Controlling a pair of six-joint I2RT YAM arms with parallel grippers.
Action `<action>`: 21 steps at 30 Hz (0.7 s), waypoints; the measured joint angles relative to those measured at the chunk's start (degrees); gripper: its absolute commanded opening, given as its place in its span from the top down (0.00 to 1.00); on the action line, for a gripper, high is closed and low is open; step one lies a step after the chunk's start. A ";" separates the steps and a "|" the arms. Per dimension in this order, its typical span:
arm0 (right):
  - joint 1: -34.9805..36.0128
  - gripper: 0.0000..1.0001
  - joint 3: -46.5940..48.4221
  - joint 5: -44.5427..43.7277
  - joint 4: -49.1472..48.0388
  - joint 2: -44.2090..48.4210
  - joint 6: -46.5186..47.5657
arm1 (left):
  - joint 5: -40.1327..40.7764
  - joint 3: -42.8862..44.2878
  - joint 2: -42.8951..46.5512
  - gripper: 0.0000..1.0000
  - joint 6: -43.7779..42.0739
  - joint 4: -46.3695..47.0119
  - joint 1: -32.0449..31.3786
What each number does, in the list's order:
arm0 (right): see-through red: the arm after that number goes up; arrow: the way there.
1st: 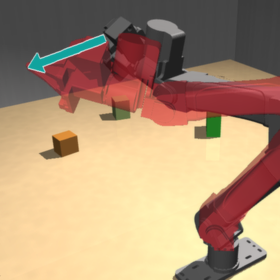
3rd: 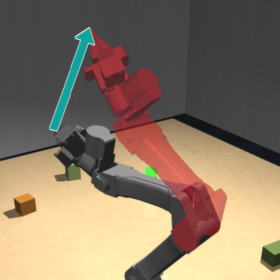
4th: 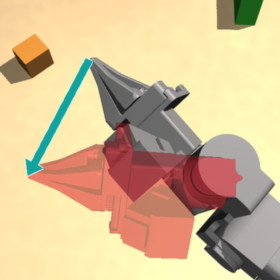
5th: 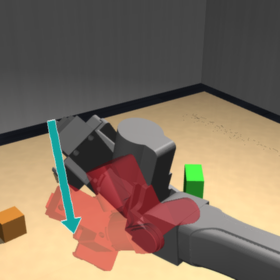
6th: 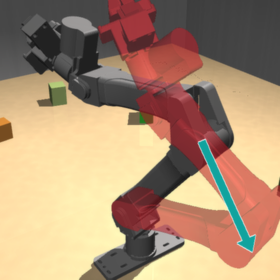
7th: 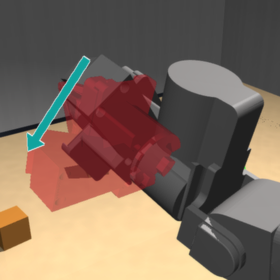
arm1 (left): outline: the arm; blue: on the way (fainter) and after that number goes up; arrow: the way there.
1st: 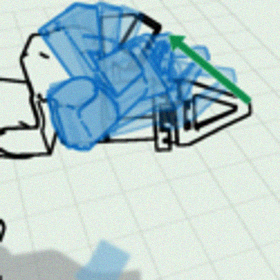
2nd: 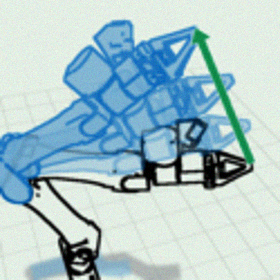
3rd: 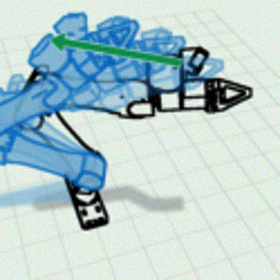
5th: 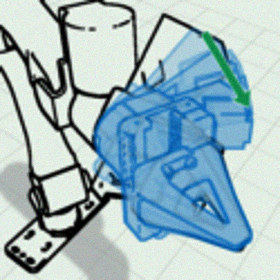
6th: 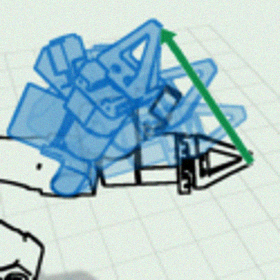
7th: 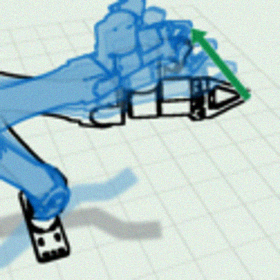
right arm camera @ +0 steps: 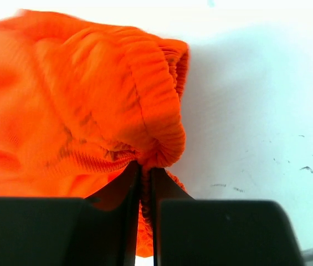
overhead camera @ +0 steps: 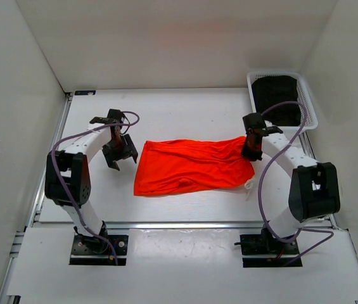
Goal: Fold and stack the shorts
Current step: Fold the shorts
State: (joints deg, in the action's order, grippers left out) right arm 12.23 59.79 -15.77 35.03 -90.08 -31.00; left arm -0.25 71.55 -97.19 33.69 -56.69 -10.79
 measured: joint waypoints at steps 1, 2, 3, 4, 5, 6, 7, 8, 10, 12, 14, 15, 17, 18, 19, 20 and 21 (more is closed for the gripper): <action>1.42 1.00 1.33 -1.25 1.03 0.61 -0.02 | -0.04 0.00 -1.14 0.19 0.07 0.52 0.68; 2.97 1.00 3.06 -2.64 2.32 0.94 -0.02 | -0.11 0.02 -2.60 0.19 0.24 1.22 1.16; 4.44 1.00 4.68 -3.67 3.21 1.14 -0.02 | -0.15 0.02 -4.46 0.19 0.37 1.95 1.64; 6.25 1.00 6.60 -5.03 4.07 1.22 0.00 | -0.20 0.02 -6.40 0.19 0.61 2.56 2.05; 7.82 1.00 8.15 -6.05 4.79 1.38 0.07 | -0.26 0.00 -8.28 0.19 0.83 3.10 2.29; 9.73 1.00 9.99 -7.13 6.12 1.40 0.11 | -0.42 0.00 -9.90 0.19 0.92 3.48 2.38; 11.47 1.00 11.85 -8.15 7.30 1.40 0.17 | -0.63 0.00 -11.23 0.19 1.01 3.78 2.38; 13.20 1.00 13.68 -9.03 8.57 1.40 0.22 | -0.83 0.17 -12.09 0.19 1.03 3.61 2.36; 17.53 1.00 17.90 -11.72 11.39 0.96 0.24 | -1.27 0.24 -11.98 0.19 1.07 3.48 2.36; 22.47 1.00 23.37 -13.79 13.92 -0.87 0.11 | -1.60 0.22 -11.98 0.19 1.09 3.63 2.36; 27.45 1.00 29.68 -16.04 16.74 -4.24 -0.11 | -1.77 0.17 -11.98 0.19 1.09 3.80 2.38; 30.38 1.00 33.64 -17.05 17.51 -7.02 -0.24 | -1.88 0.17 -11.98 0.19 1.07 3.87 2.36; 34.95 1.00 39.65 -17.79 18.62 -12.31 -0.55 | -2.03 0.17 -11.98 0.19 1.07 3.93 2.38; 37.44 0.97 44.09 -18.27 20.17 -16.04 -0.72 | -2.12 0.17 -11.98 0.19 1.07 3.98 2.38; 39.41 0.88 47.80 -18.49 20.72 -19.69 -0.81 | -2.16 0.15 -11.98 0.19 1.07 4.02 2.36; 41.00 0.72 51.95 -18.51 22.03 -23.15 -0.94 | -2.21 0.13 -11.98 0.19 1.05 4.04 2.38; 42.73 0.40 57.46 -18.45 23.21 -27.74 -1.14 | -2.25 0.13 -11.98 0.19 1.09 4.07 2.38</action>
State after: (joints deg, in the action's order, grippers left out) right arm 54.96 117.25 -34.22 58.24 -117.82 -32.14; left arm -2.50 71.68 -109.16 34.79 -52.62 -8.40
